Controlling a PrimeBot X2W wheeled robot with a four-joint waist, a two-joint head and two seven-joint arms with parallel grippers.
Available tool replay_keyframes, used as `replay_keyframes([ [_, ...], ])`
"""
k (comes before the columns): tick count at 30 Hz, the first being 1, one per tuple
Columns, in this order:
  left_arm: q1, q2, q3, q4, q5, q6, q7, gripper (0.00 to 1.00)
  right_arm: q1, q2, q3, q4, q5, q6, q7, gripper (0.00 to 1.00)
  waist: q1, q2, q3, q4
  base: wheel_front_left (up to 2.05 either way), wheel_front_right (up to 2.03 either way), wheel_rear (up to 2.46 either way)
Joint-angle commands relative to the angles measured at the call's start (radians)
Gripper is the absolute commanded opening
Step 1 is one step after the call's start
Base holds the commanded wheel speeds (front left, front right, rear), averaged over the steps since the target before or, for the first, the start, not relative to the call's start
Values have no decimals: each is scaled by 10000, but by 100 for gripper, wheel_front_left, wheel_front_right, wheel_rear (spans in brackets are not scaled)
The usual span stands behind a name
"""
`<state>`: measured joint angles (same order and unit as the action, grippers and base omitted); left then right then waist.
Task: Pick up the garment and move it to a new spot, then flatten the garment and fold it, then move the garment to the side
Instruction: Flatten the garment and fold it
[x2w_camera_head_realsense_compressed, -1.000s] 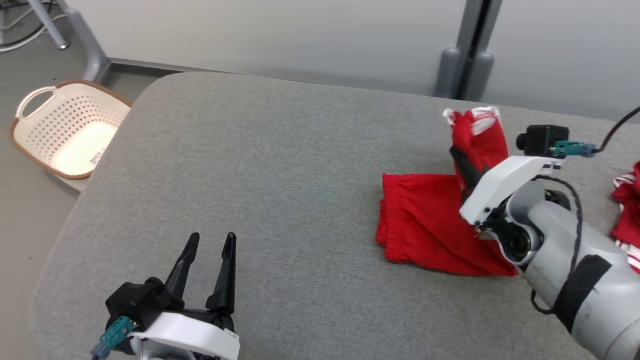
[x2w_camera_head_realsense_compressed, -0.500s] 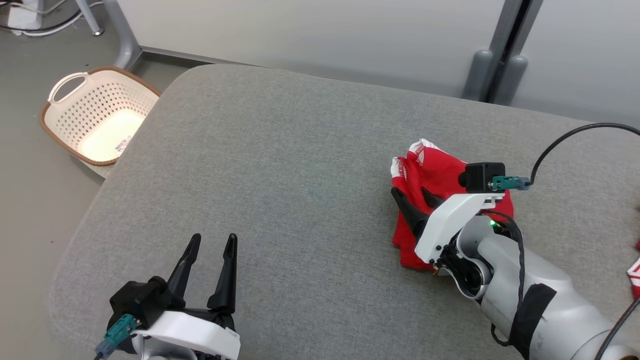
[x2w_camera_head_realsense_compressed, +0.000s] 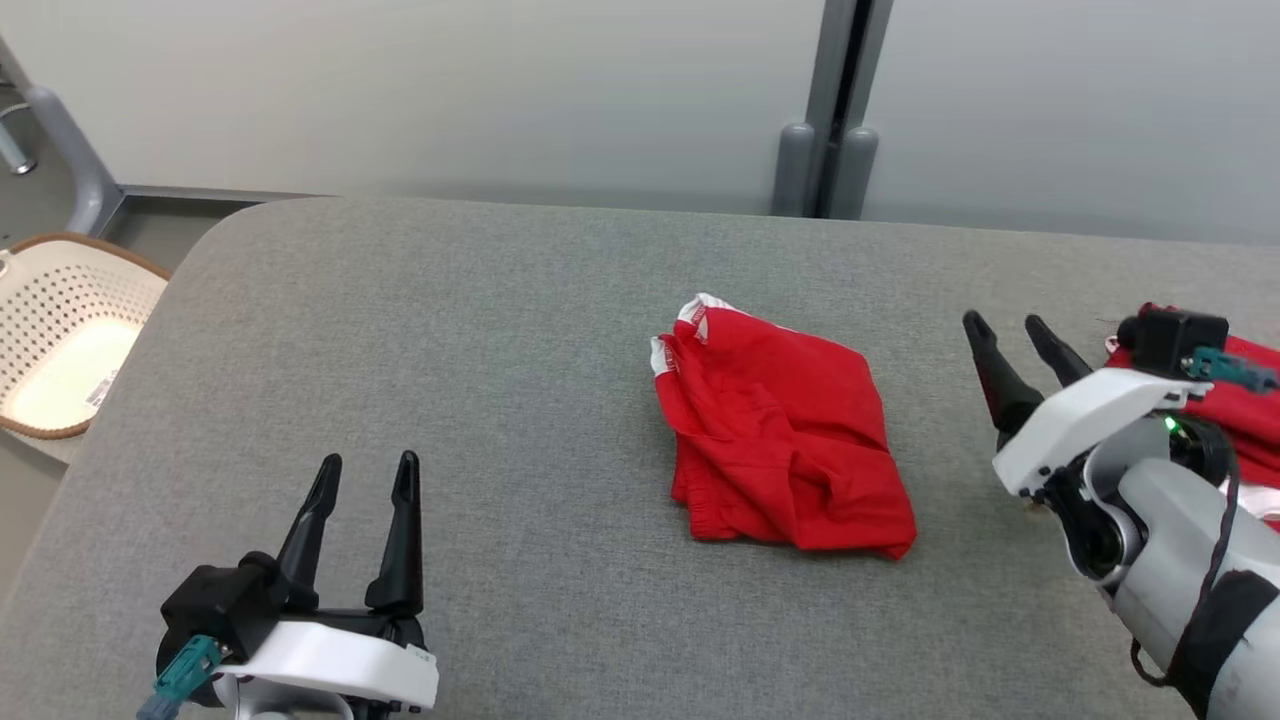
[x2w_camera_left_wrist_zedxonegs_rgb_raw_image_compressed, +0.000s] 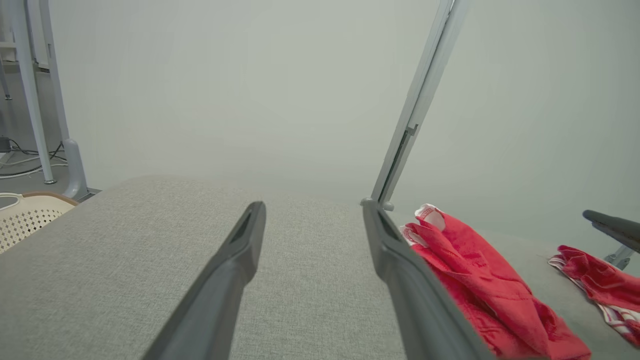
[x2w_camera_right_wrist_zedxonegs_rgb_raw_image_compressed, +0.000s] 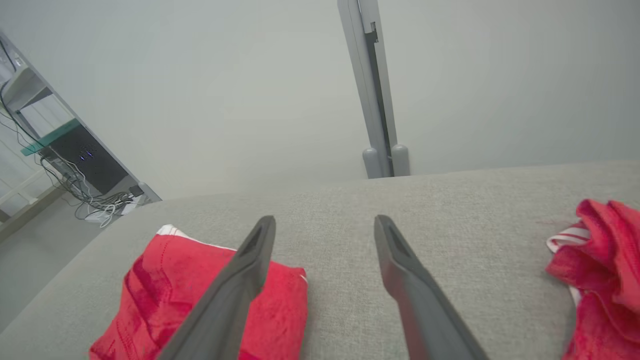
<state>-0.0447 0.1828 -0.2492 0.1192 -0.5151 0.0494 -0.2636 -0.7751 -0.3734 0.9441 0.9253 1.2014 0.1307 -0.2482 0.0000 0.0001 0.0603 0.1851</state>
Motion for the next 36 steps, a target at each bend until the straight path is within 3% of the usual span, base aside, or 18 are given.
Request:
replay_keyframes([
  [1, 46, 55, 91, -56, 130, -18, -11, 100, 171, 80, -17, 41, -121, 0, -98, 100, 0, -1, -47, -77, 0, 0, 0],
  [3, 69, 5, 195, -87, 232, -37, -10, 100, 388, 125, -46, 220, -298, 0, -102, 100, 0, -1, -36, -86, 0, 0, 0],
  [4, 83, -17, 226, -88, 273, -71, -10, 100, 486, 192, -14, 306, -397, 0, -79, 50, 0, -1, -27, -69, 0, 0, 0],
  [5, 87, -42, 244, -74, 327, -123, -10, 100, 551, 281, 33, 374, -498, 0, -28, 21, 0, -1, -12, -33, 0, 0, 0],
  [6, 75, -68, 246, -43, 357, -158, -10, 100, 597, 385, 78, 421, -559, 0, 31, 0, 0, -1, 11, 20, 0, 0, 0],
  [18, -220, -313, 328, 183, 607, -393, -8, 100, 885, 1335, 11, 950, -377, 0, 1260, 0, 0, -1, 420, 1161, 0, 0, 0],
  [24, -90, -386, 455, 295, 706, -460, -5, 100, 1325, 1698, -128, 246, 186, 0, 1355, 0, 0, -1, 368, 1621, 0, 0, 0],
  [31, 127, -462, 609, 390, 747, -505, -5, 100, 2031, 1987, 765, -1645, -88, 0, 1484, 0, 0, -1, 210, 1403, 0, 0, 0],
  [36, 81, -408, 689, 367, 798, -538, -7, 100, 1911, 1865, 962, -2241, -525, 0, 1029, 0, 0, -1, 83, 979, 0, 0, 0],
])
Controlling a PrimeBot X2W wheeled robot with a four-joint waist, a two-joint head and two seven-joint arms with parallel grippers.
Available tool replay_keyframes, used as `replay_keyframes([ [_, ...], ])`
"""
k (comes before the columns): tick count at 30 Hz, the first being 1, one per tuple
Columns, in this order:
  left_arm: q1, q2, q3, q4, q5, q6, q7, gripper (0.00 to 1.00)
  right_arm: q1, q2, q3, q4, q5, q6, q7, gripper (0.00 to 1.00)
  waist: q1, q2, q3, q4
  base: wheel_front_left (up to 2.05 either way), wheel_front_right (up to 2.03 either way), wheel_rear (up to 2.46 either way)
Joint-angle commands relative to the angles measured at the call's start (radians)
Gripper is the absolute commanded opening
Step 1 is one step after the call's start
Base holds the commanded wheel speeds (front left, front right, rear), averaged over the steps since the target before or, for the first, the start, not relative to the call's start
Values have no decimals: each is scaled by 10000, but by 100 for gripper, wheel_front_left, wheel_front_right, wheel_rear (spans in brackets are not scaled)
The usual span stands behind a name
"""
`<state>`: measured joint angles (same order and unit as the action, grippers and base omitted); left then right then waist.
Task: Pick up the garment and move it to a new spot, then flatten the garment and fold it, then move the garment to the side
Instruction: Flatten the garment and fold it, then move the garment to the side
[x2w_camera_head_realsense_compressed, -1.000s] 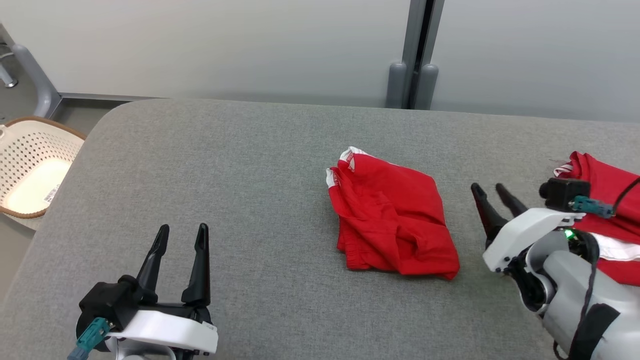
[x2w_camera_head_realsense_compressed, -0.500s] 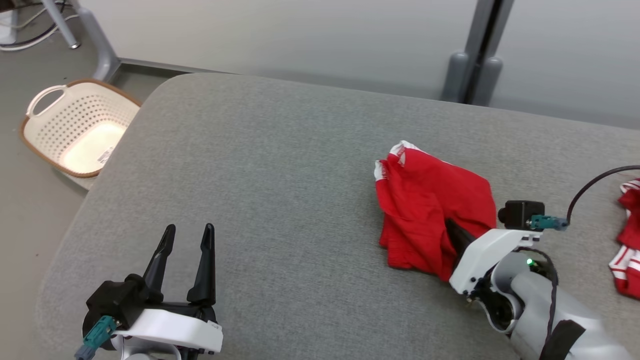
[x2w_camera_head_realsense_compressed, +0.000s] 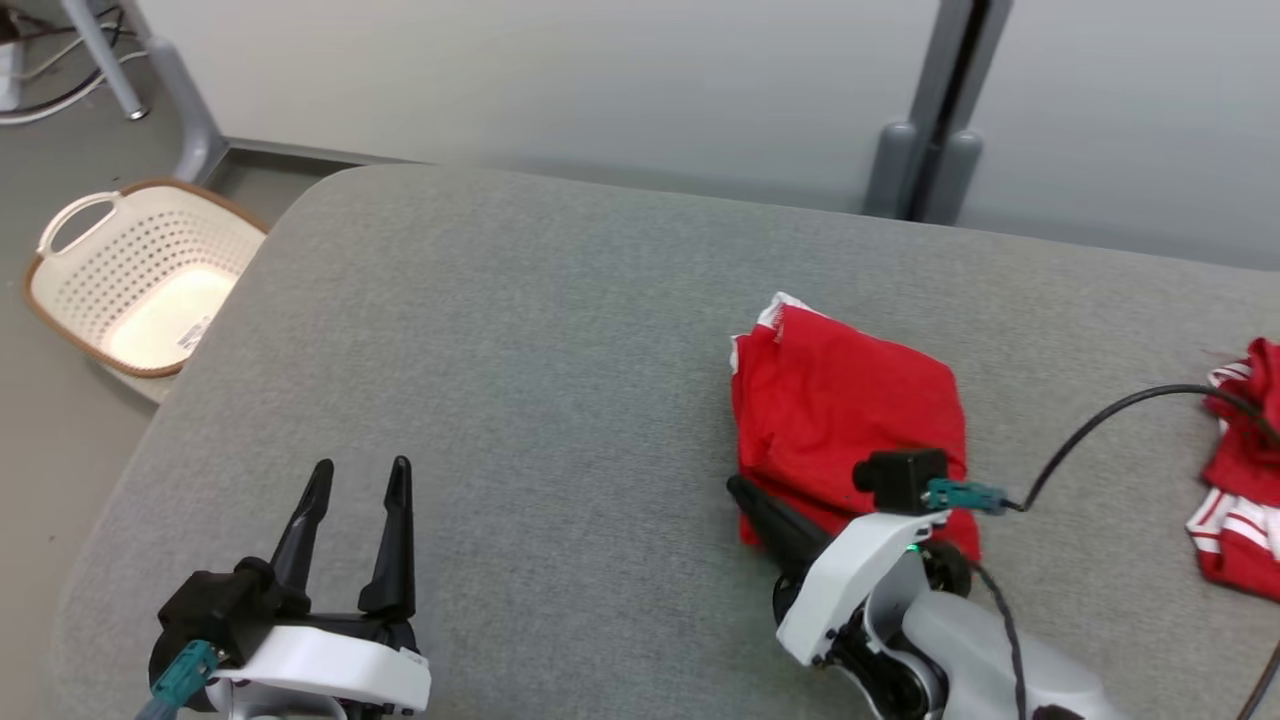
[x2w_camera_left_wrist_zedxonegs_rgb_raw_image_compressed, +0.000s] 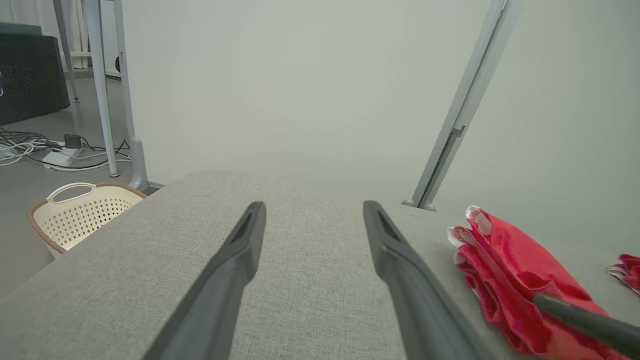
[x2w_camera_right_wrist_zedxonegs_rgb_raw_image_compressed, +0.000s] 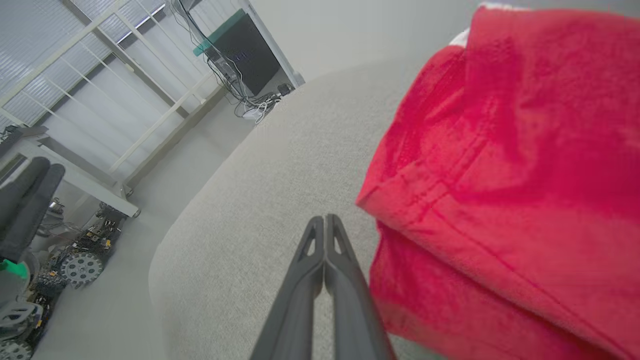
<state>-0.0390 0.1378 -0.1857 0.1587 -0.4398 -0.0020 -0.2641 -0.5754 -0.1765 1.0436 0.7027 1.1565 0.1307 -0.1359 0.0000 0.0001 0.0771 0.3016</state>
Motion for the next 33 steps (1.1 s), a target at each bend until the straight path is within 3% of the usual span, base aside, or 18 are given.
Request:
replay_keyframes([
  [1, 49, 60, 108, -70, 71, 4, -1, 100, -163, -196, -87, -129, -207, 0, -317, 0, 0, -1, -133, -326, 0, 0, 0],
  [6, 205, 215, 422, -247, 131, 62, 1, 100, -378, -860, -671, -718, -1007, 0, -1104, 0, 0, -1, -449, -1141, 0, 0, 0],
  [8, 323, 240, 561, -383, 162, 123, 1, 100, -397, -1220, -1190, -972, -1471, 0, -1247, 38, 0, -1, -553, -1486, 0, 0, 0],
  [9, 391, 264, 622, -427, 169, 148, 1, 100, -363, -1377, -1524, -1126, -1712, 0, -1271, 93, 0, -1, -595, -1655, 0, 0, 0],
  [10, 424, 298, 678, -457, 170, 167, 2, 100, -265, -1493, -1894, -1268, -1933, 0, -1299, 100, 0, -1, -641, -1829, 0, 0, 0],
  [14, 546, 395, 931, -588, 152, 160, 1, 100, 489, -1860, -3919, -2085, -3269, 0, -1295, 100, 0, -1, -818, -2438, 0, 0, 0],
  [19, 796, 568, 1377, -728, 217, 186, 1, 100, 1840, -1738, -5863, -2838, -4905, 0, -1300, 100, 0, -1, -1038, -2948, 0, 0, 0],
  [26, 998, 581, 1445, -658, 495, 80, 1, 100, 3577, -1131, -7240, -3473, -6253, 0, -1302, 100, 0, -1, -980, -3171, 0, 0, 0],
  [33, 1045, 404, 1306, -594, 713, 19, 1, 100, 4103, -740, -7662, -3819, -6863, 0, -863, 100, 0, -1, -906, -3053, 0, 0, 0],
])
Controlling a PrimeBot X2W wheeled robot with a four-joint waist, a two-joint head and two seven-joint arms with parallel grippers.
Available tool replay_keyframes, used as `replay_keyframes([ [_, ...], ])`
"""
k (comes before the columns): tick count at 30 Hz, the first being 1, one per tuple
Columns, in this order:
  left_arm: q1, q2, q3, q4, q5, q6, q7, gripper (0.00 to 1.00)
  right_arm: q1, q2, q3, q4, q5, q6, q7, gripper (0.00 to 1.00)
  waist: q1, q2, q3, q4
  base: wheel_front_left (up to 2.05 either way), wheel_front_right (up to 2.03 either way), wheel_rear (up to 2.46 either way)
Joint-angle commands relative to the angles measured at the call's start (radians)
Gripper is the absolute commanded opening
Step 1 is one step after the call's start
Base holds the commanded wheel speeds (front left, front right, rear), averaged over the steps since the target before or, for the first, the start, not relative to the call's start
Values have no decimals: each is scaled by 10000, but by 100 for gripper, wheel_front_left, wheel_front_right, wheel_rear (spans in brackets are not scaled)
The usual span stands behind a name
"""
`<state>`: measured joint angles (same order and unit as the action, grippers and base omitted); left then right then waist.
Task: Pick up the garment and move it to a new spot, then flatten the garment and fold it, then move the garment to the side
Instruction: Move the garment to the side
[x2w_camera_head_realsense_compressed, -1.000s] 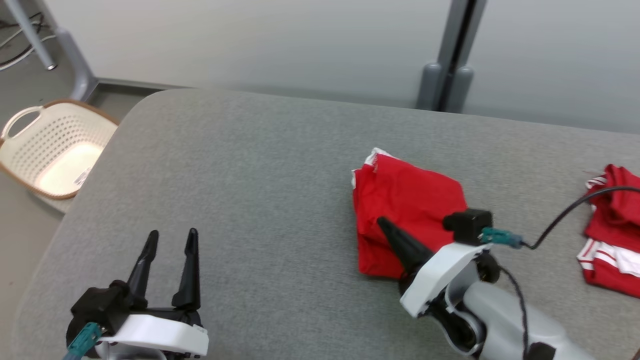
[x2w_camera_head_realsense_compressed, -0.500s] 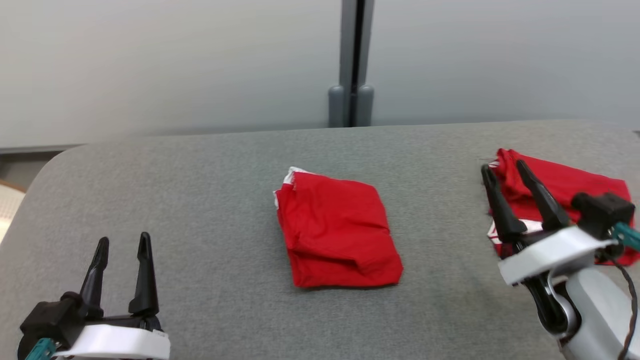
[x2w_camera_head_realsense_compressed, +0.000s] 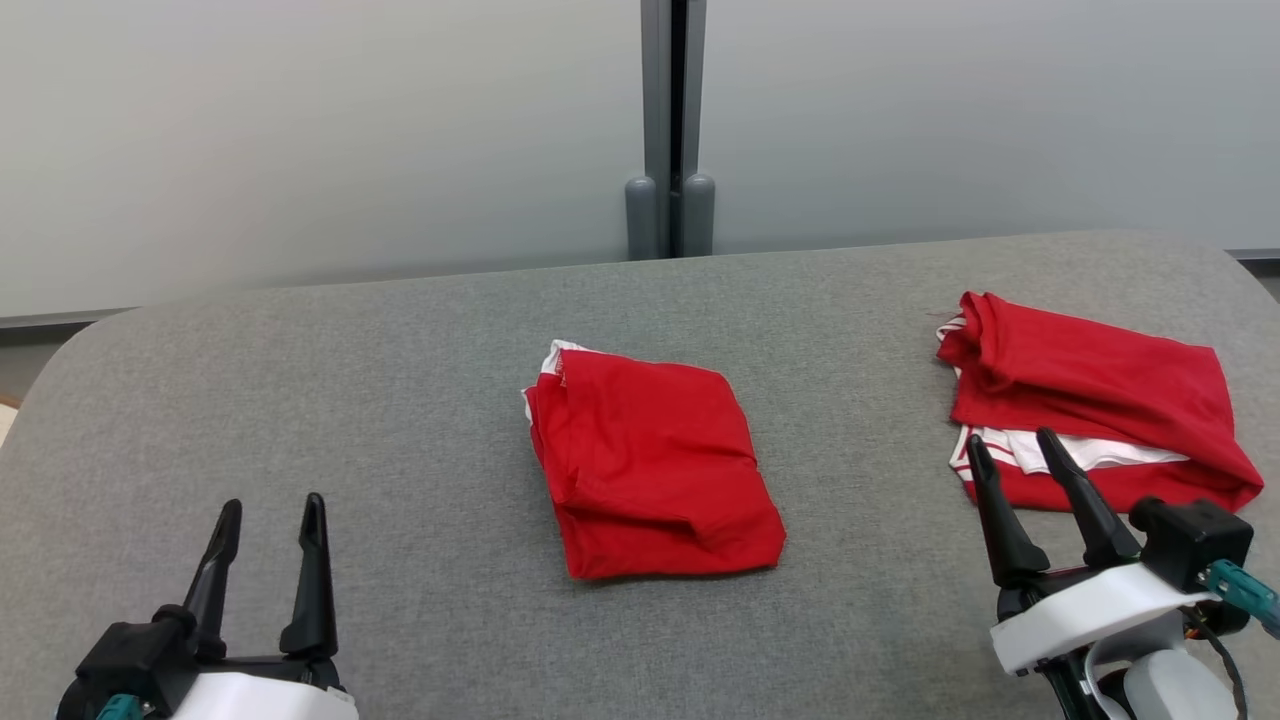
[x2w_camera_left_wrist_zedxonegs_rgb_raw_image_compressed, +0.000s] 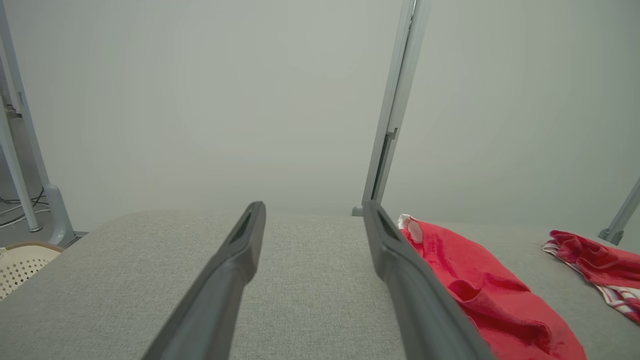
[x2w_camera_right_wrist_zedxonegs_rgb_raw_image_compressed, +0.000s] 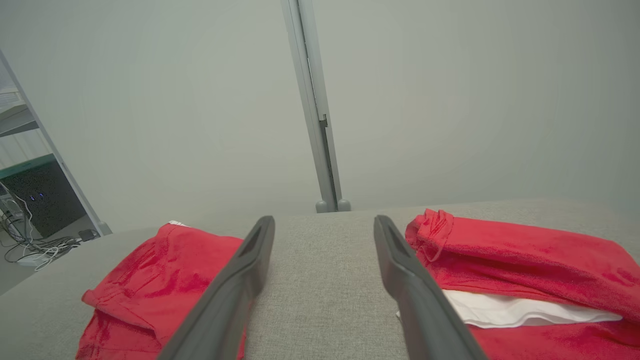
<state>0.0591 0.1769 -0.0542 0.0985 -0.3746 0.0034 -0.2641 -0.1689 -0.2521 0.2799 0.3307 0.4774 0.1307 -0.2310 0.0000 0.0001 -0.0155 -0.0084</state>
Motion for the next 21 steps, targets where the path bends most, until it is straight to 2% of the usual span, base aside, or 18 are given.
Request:
replay_keyframes([
  [1, 30, -10, -40, 16, 65, -48, 1, 100, 20, 45, -25, -137, -77, 0, 215, 100, 0, -1, 39, 93, 0, 0, 0],
  [7, -309, -119, -325, -45, 164, -123, 49, 100, -792, 304, 470, 168, 550, 0, 1687, 100, 0, -1, 373, 735, 0, 0, 0],
  [9, -350, -150, -382, -60, 157, -111, 43, 100, -1015, 307, 493, 322, 630, 0, 1878, 100, 0, -1, 455, 899, 0, 0, 0],
  [13, -579, -236, -514, -33, 171, -62, 88, 100, -1871, 287, 676, 1143, 1091, 0, 2824, 100, 0, -1, 757, 1615, 0, 0, 0],
  [21, -1065, -409, -766, 86, 173, -158, 84, 100, -3423, -155, 651, 3052, 2075, 0, 4393, 100, 0, -1, 1479, 2843, 0, 0, 0],
])
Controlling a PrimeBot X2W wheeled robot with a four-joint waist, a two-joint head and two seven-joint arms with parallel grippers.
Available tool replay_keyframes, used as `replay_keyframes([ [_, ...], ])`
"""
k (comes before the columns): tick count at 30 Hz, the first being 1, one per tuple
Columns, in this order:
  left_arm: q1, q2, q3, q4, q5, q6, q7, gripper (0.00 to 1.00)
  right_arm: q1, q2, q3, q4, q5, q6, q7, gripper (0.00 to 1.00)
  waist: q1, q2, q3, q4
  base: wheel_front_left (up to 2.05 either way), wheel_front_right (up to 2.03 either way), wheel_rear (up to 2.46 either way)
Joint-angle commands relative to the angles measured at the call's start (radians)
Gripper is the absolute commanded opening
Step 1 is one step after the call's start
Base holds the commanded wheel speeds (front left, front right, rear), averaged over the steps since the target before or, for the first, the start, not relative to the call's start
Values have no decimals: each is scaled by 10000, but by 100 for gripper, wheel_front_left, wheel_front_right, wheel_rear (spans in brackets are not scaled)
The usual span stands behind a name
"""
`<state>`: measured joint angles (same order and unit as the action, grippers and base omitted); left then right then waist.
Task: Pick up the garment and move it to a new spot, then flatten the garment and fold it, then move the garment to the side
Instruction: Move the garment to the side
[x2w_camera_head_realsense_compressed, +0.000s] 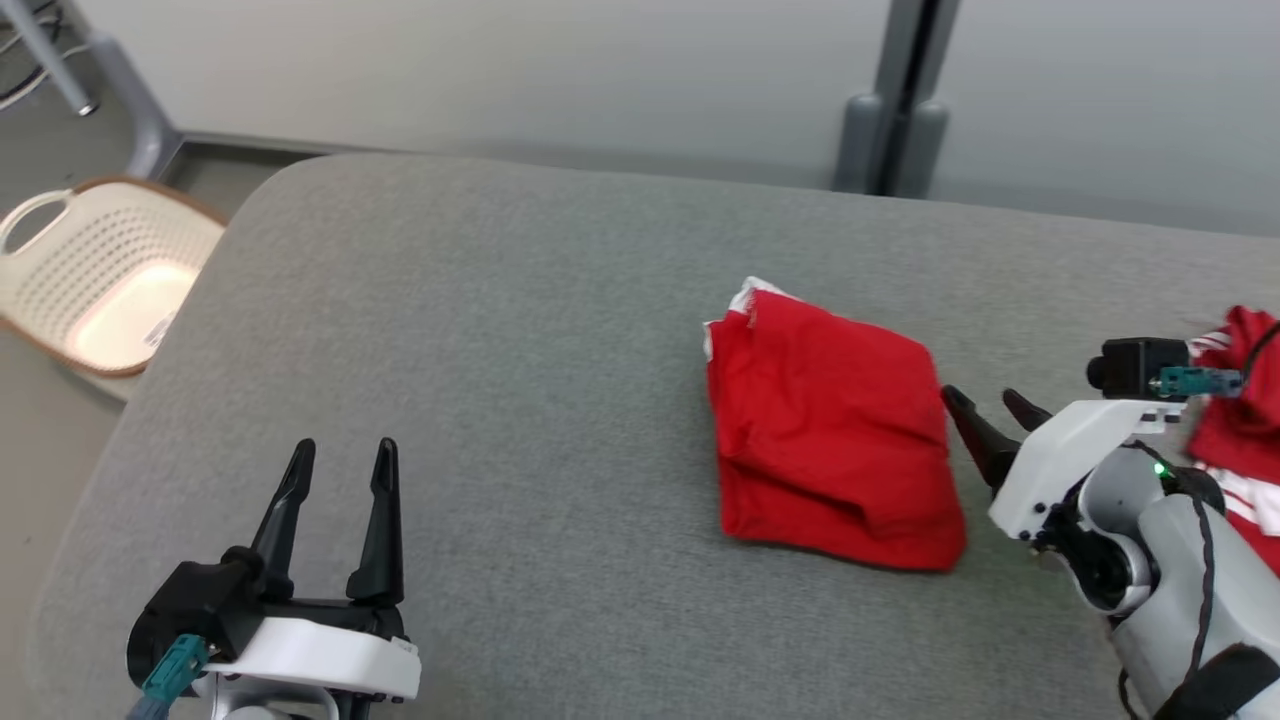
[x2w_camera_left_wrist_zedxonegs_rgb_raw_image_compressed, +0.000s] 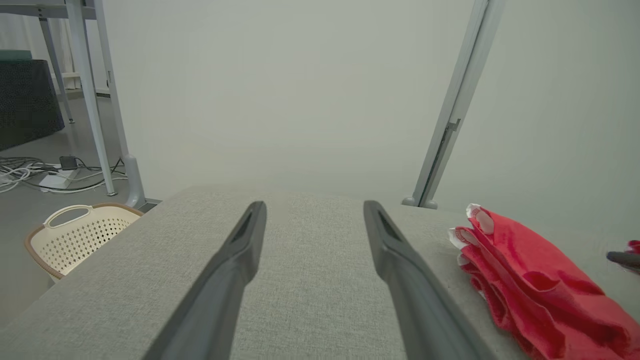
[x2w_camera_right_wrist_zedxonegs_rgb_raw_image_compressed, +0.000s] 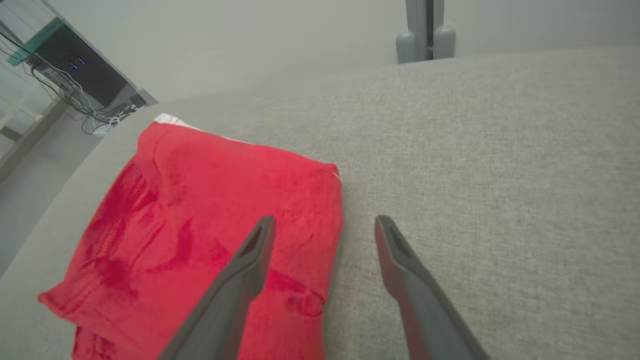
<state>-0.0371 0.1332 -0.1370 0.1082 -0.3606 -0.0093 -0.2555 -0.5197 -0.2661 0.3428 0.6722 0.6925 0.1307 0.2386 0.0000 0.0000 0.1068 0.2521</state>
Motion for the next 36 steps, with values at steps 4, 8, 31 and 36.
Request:
replay_keyframes([
  [4, -209, -59, -88, 75, 75, -31, -33, 100, -440, -26, -121, 988, 385, 0, 901, 100, 0, 0, 512, 713, 0, 0, 0],
  [8, -271, -82, -112, 163, 69, -32, -51, 100, -488, 149, -31, 1426, 1015, 0, 1813, 100, 0, 0, 525, 851, 0, 0, 0],
  [31, -380, 56, -835, -39, 262, -393, 99, 100, 99, -338, 1427, -273, 2345, 0, 54, 0, 0, 0, -359, -2511, 0, 0, 0],
  [36, -429, 66, -1083, 49, 277, -527, 150, 100, 87, -421, 1723, -511, 2530, 0, -133, 0, 0, 0, -317, -3417, 0, 0, 0],
])
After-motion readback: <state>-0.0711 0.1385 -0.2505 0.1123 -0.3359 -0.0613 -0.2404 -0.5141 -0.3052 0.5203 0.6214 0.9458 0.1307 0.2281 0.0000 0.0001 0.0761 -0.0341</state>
